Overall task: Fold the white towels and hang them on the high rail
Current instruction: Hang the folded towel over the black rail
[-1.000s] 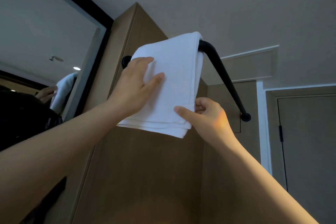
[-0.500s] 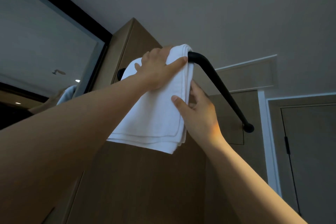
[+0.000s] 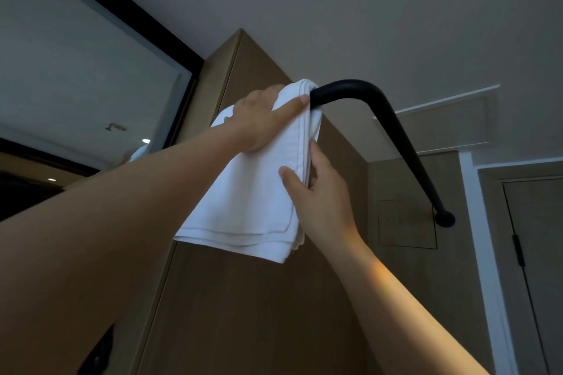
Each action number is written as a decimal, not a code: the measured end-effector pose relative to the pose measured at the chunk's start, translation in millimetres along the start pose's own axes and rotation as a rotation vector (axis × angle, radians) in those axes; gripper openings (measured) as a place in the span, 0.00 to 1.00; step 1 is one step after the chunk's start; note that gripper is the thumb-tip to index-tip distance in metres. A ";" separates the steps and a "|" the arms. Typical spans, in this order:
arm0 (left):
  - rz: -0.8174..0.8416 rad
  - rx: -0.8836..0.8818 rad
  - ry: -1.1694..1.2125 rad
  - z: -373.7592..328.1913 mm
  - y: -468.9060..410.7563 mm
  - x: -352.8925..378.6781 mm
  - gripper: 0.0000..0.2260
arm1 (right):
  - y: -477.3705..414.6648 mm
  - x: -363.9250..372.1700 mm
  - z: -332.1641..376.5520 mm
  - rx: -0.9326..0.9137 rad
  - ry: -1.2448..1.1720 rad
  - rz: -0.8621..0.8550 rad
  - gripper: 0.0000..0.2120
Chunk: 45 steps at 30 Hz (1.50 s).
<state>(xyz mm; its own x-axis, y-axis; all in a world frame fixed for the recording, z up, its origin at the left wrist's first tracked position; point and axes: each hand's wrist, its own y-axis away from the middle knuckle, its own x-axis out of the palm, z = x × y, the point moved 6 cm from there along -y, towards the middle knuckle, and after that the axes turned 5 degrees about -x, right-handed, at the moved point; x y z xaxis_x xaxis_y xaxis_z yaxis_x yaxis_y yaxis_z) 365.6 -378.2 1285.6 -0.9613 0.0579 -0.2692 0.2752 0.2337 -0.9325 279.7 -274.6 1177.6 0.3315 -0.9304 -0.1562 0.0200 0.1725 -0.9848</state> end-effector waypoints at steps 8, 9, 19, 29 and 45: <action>-0.114 -0.180 0.134 14.0 21.8 22.3 0.30 | 23.5 -0.6 -12.2 0.113 0.028 -0.036 0.15; -0.096 -0.187 0.139 14.3 27.2 25.7 0.31 | 26.8 -1.7 -12.0 0.128 0.043 -0.048 0.10; 0.005 -0.092 0.000 10.6 109.5 -5.3 0.25 | 43.7 -7.5 5.9 0.238 -0.031 0.029 0.12; 0.160 -0.099 -0.095 12.3 164.6 16.8 0.39 | 37.8 -19.8 -5.6 0.433 -0.115 0.137 0.13; 0.164 -0.058 -0.002 7.3 170.3 28.5 0.24 | 61.2 -12.2 -5.5 0.262 -0.045 0.061 0.12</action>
<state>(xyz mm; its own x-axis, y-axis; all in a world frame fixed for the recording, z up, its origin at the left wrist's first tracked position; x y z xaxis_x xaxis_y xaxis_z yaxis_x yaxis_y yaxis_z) 385.2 -343.8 1117.3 -0.9036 0.0979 -0.4171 0.4273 0.2769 -0.8607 271.7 -254.5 1118.8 0.3814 -0.9012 -0.2057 0.2398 0.3114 -0.9195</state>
